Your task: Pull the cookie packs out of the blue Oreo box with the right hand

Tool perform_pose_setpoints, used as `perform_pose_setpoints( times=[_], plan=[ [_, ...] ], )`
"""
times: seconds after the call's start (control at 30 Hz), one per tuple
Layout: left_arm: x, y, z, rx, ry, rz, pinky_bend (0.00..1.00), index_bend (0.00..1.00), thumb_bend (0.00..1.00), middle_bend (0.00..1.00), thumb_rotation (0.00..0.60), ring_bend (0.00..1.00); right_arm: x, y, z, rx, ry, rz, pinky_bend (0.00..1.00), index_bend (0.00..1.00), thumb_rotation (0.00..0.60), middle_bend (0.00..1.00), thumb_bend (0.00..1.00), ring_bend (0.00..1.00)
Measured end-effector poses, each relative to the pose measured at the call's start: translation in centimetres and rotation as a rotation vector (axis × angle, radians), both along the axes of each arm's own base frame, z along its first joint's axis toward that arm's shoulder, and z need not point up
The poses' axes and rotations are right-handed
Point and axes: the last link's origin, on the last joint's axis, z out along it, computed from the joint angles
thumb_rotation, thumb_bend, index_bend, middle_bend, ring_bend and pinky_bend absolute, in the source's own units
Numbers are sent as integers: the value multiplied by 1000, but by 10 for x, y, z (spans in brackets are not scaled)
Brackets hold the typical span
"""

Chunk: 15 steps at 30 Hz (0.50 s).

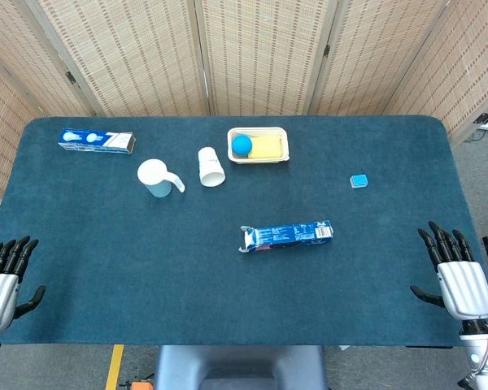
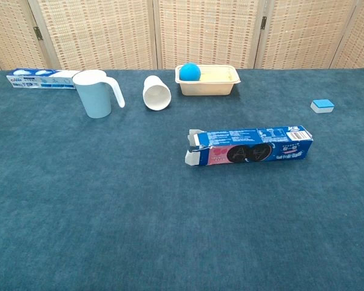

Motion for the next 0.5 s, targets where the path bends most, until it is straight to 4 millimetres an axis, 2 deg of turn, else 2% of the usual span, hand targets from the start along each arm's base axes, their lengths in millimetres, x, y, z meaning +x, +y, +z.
perform_pose_setpoints(
  times=[0.37,0.5],
  plan=[
    [0,1,1,1,-7,5,69,67,360,78,600,35,2,1,-2,42,-9,11,0,0,600,1,127,87],
    [-2,1,2,5,-10,21,96,67,361,78,600,47,7,-5,-7,79,-1,57,8,0,600,34,127,113]
  ],
)
